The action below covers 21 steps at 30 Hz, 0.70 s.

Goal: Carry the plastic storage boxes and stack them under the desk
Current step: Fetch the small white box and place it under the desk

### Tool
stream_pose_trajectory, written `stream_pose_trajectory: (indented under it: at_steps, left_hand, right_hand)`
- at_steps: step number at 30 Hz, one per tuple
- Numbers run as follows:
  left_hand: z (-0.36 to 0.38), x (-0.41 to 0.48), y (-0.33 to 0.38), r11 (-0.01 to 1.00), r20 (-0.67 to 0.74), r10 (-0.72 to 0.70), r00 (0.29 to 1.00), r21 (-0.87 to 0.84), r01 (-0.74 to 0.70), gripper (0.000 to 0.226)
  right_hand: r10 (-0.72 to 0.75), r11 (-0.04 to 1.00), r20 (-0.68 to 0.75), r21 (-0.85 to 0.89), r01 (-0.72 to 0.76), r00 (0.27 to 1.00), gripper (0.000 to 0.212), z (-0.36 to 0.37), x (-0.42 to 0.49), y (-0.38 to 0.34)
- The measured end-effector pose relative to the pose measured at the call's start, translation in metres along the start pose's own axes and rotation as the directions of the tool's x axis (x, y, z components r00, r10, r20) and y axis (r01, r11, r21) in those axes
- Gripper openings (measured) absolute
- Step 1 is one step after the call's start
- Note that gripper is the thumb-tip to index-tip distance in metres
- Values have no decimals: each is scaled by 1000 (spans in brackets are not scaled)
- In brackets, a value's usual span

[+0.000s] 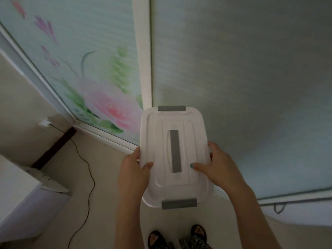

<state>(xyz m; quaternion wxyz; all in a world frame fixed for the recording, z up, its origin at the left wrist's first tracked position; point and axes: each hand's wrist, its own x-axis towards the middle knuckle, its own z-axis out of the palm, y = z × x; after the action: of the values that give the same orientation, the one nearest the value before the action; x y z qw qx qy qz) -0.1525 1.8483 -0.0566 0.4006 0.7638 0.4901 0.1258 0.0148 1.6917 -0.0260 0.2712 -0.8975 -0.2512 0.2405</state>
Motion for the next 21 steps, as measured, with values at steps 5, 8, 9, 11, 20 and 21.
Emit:
stream_pose_trajectory:
  at_steps: [5, 8, 9, 11, 20, 21]
  left_hand:
    - [20, -5, 30, 997, 83, 74, 994, -1, -74, 56]
    - [34, -11, 51, 991, 109, 129, 986, 5, -130, 56]
    - [40, -15, 58, 988, 115, 151, 982, 9, -153, 56]
    - [55, -23, 74, 980, 137, 192, 972, 19, -196, 56]
    - [154, -104, 142, 936, 338, 330, 882, 8, -353, 55]
    - [167, -119, 150, 930, 355, 344, 869, 2, -368, 55]
  right_hand:
    - [80, 997, -67, 6, -80, 995, 90, -23, -13, 29]
    - [123, 992, -110, 53, -118, 986, 93, -39, -24, 48]
    - [139, 989, -125, 69, -132, 982, 93, -44, -29, 56]
    - [171, 983, -158, 93, -158, 972, 95, -54, -41, 76]
    - [362, 919, -261, 259, -297, 895, 95, -117, -122, 194]
    - [385, 908, -274, 283, -308, 881, 95, -123, -135, 211]
